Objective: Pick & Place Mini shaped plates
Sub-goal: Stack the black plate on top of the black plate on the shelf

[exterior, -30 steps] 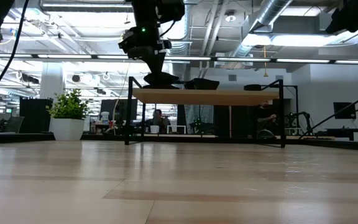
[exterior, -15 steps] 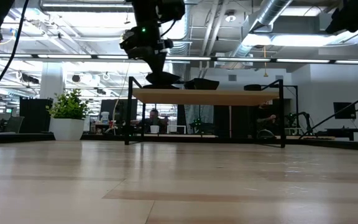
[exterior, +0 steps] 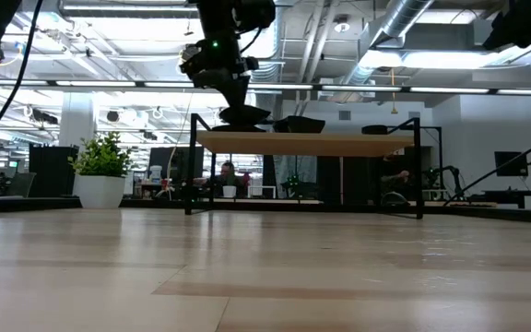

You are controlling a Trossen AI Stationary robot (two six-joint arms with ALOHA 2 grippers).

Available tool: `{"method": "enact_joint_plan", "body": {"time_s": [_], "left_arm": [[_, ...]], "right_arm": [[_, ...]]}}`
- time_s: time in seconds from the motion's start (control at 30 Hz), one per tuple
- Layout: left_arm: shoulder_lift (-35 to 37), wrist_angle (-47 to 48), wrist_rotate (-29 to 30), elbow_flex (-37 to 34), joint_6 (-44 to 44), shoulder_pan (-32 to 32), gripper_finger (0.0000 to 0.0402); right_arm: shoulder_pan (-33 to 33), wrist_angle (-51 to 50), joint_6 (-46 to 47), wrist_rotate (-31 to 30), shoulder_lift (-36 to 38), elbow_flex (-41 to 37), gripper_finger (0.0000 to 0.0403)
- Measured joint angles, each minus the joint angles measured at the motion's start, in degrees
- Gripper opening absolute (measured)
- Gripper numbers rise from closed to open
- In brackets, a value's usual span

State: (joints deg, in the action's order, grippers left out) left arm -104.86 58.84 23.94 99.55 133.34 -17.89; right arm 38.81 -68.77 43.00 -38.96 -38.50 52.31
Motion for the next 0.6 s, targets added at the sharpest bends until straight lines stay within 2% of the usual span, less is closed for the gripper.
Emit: {"method": "enact_joint_plan", "body": {"time_s": [0.6], "left_arm": [[0.0, -1.9, 0.0, 0.0, 0.0, 0.0, 0.0008]], "right_arm": [[0.0, 0.0, 0.0, 0.1, 0.0, 0.0, 0.0113]]}}
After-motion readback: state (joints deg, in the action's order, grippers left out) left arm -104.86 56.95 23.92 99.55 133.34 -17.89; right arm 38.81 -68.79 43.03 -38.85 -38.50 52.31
